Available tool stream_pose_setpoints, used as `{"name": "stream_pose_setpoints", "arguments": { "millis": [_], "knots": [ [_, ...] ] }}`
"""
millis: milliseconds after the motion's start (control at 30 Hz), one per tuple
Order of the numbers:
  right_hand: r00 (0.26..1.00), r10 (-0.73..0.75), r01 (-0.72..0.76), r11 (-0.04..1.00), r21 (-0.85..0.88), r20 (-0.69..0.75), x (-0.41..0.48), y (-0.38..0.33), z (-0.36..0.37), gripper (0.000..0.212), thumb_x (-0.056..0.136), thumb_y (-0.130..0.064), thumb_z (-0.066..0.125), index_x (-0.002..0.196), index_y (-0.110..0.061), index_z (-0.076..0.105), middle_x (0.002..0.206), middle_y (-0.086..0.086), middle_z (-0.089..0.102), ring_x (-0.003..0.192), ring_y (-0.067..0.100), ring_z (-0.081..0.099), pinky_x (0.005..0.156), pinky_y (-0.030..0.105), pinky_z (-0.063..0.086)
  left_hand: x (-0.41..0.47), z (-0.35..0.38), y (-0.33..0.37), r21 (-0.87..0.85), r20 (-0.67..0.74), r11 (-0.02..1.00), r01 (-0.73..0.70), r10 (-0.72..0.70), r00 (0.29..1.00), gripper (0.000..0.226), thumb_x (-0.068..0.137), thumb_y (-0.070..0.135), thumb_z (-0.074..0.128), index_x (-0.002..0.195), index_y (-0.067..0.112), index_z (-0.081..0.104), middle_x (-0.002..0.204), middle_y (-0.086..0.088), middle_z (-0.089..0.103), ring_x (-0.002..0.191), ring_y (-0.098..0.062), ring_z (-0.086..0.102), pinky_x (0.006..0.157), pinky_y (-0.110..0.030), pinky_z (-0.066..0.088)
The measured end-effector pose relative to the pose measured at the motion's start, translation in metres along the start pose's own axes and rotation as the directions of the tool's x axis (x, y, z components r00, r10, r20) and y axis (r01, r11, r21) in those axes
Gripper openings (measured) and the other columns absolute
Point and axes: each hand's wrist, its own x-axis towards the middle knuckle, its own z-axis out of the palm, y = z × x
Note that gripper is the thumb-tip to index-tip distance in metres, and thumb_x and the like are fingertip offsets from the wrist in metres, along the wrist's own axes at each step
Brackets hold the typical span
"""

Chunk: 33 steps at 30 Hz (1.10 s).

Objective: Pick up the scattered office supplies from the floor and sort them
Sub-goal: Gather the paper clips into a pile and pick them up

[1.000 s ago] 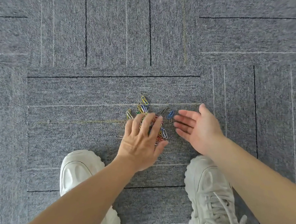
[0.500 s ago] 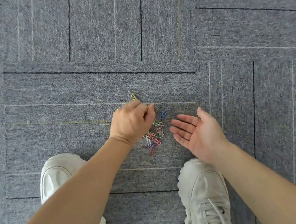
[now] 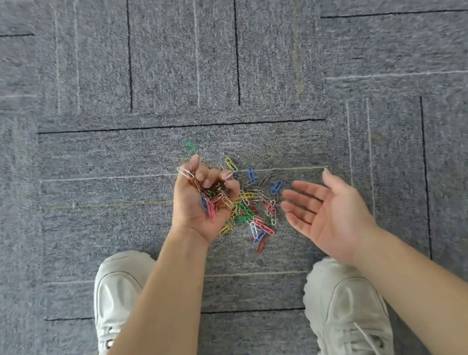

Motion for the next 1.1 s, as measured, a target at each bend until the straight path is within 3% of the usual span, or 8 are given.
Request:
{"name": "stream_pose_setpoints", "arguments": {
  "millis": [100, 433, 567, 700, 833, 967, 1100],
  "knots": [
    [1.000, 0.002, -0.002, 1.000, 0.000, 0.007, 0.000, 0.001, 0.003, 0.050, 0.101, -0.050, 0.039, 0.106, -0.006, 0.064, 0.093, 0.015, 0.074, 0.083, 0.029, 0.068, 0.081, 0.039, 0.053, -0.006, 0.002, 0.001, 0.035, 0.009, 0.997, 0.068, -0.069, 0.998, 0.040, 0.098, 0.031, 0.050, 0.060, 0.017, 0.050, 0.061, 0.003, 0.044, 0.060, -0.014, 0.052, 0.057, -0.025, 0.050],
    [1.000, 0.001, -0.001, 0.999, -0.035, 0.009, -0.003, 0.002, 0.009, 0.048, 0.101, -0.047, 0.042, 0.108, -0.006, 0.066, 0.100, 0.015, 0.074, 0.088, 0.029, 0.069, 0.093, 0.042, 0.050, -0.011, 0.015, 0.007, 0.266, -0.171, 0.938, 0.224, -0.183, 0.968, 0.013, 0.100, 0.017, 0.049, 0.094, 0.010, 0.058, 0.079, -0.006, 0.060, 0.069, -0.017, 0.059, 0.067, -0.032, 0.058],
    [1.000, 0.008, -0.008, 0.999, -0.034, 0.009, -0.003, 0.002, 0.009, 0.046, 0.101, -0.047, 0.044, 0.108, -0.007, 0.066, 0.102, 0.014, 0.074, 0.089, 0.029, 0.068, 0.096, 0.043, 0.049, -0.013, 0.016, 0.007, 0.303, -0.245, 0.910, 0.282, -0.211, 0.946, 0.020, 0.101, 0.023, 0.048, 0.087, 0.013, 0.057, 0.068, -0.003, 0.056, 0.069, -0.018, 0.059, 0.082, -0.043, 0.054],
    [1.000, 0.007, -0.007, 1.000, -0.029, 0.004, -0.003, 0.002, 0.010, 0.046, 0.101, -0.046, 0.044, 0.108, -0.006, 0.066, 0.101, 0.014, 0.074, 0.089, 0.029, 0.068, 0.096, 0.043, 0.049, -0.014, 0.016, 0.011, 0.248, -0.239, 0.922, 0.297, -0.239, 0.941, 0.027, 0.101, 0.025, 0.048, 0.082, 0.008, 0.056, 0.075, -0.011, 0.060, 0.072, -0.024, 0.059, 0.066, -0.035, 0.058],
    [1.000, 0.011, -0.011, 1.000, -0.028, 0.000, -0.003, 0.002, 0.011, 0.046, 0.101, -0.045, 0.043, 0.109, -0.006, 0.066, 0.099, 0.014, 0.074, 0.088, 0.028, 0.069, 0.092, 0.041, 0.050, -0.013, 0.017, 0.011, 0.302, -0.229, 0.912, 0.278, -0.214, 0.950, 0.025, 0.100, 0.021, 0.049, 0.086, 0.002, 0.058, 0.079, -0.018, 0.069, 0.069, -0.024, 0.063, 0.060, -0.028, 0.057],
    [1.000, 0.029, -0.029, 1.000, -0.004, -0.002, -0.002, 0.003, 0.010, 0.047, 0.102, -0.044, 0.043, 0.103, -0.003, 0.067, 0.095, 0.015, 0.074, 0.088, 0.029, 0.068, 0.094, 0.040, 0.050, -0.008, 0.016, 0.009, 0.283, -0.217, 0.926, 0.249, -0.191, 0.957, 0.028, 0.102, 0.026, 0.045, 0.085, 0.007, 0.056, 0.071, -0.009, 0.063, 0.060, -0.016, 0.056, 0.048, -0.022, 0.050],
    [0.999, 0.042, -0.043, 0.999, 0.016, 0.015, -0.001, 0.006, 0.009, 0.047, 0.102, -0.042, 0.042, 0.099, -0.002, 0.067, 0.095, 0.016, 0.074, 0.090, 0.030, 0.069, 0.090, 0.039, 0.053, -0.002, 0.012, 0.000, 0.187, -0.222, 0.972, 0.142, -0.099, 0.970, 0.028, 0.100, 0.030, 0.046, 0.077, 0.016, 0.050, 0.062, 0.000, 0.052, 0.055, -0.015, 0.047, 0.052, -0.027, 0.043]
  ]
}}
